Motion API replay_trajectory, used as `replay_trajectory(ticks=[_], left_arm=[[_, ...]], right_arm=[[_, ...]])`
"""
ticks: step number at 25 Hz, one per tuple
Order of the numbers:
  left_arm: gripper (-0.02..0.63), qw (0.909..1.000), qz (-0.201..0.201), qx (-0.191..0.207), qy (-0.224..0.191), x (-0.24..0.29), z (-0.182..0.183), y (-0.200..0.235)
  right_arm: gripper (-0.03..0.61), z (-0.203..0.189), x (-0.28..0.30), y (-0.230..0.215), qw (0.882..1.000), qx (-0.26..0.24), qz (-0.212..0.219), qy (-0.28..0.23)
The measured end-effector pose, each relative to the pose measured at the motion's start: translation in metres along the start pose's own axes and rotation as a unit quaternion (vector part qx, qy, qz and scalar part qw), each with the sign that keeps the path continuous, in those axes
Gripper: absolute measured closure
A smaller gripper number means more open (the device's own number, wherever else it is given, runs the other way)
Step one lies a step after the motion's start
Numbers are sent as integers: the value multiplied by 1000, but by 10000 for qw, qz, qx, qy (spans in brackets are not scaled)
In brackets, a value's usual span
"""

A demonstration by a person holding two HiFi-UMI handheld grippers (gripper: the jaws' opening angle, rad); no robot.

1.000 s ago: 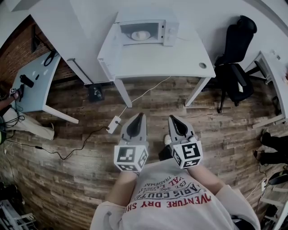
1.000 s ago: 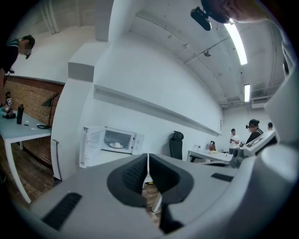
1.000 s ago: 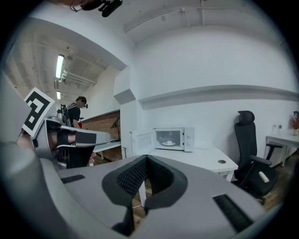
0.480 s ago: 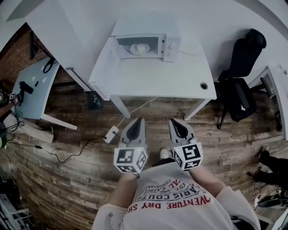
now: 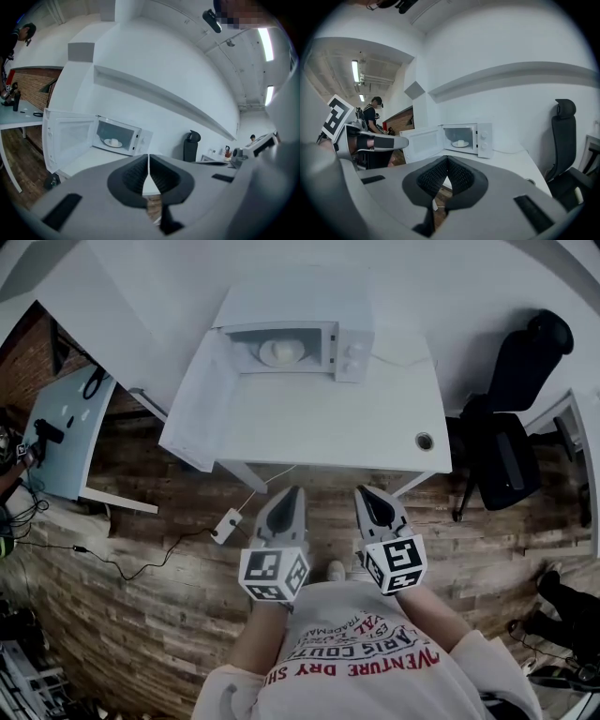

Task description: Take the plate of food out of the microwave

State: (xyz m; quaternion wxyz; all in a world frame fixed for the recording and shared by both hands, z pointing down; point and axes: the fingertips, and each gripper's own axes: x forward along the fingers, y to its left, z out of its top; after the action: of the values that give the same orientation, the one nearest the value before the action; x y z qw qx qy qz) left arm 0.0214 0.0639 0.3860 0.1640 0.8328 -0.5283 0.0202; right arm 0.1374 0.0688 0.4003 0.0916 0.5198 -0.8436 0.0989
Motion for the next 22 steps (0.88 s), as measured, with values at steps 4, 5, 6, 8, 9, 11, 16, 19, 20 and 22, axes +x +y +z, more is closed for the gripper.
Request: replay_trajectory(ticks=[4,5,6,8,9,11,16,19,20,22], left_arm=[[600,9999,-16,4,146,30,-3,12],[600,9998,-34,1,177,40,-3,16],[600,9998,-58,-18,206,50,-3,21],[600,9995,-134,-85,260,72,0,31],[600,9994,-189,-116,281,84,2,35],[600,9989,-313,-147,309,110,9,46],[600,9976,-588,-71,355,177,38,81],[600,9967,-700,-47,415,210,52,106],[600,9963,-730,-39,444,221,55,113],[600,9957,-779,-37,509,239,59,126]], right_arm=[[575,-5,26,-20,9999,11,-36,126],[575,-4,35,-27,9999,32,-75,143],[575,-3,44,-32,9998,48,-113,146],[575,2,61,-39,9998,25,-163,132],[575,5,70,-42,9997,-18,-182,132],[575,11,90,-47,9996,-97,-218,145],[575,30,153,-58,9993,-48,-335,142],[574,40,192,-65,9989,-50,-431,189],[575,44,203,-68,9987,-55,-462,189],[575,51,224,-75,9984,-74,-526,181]])
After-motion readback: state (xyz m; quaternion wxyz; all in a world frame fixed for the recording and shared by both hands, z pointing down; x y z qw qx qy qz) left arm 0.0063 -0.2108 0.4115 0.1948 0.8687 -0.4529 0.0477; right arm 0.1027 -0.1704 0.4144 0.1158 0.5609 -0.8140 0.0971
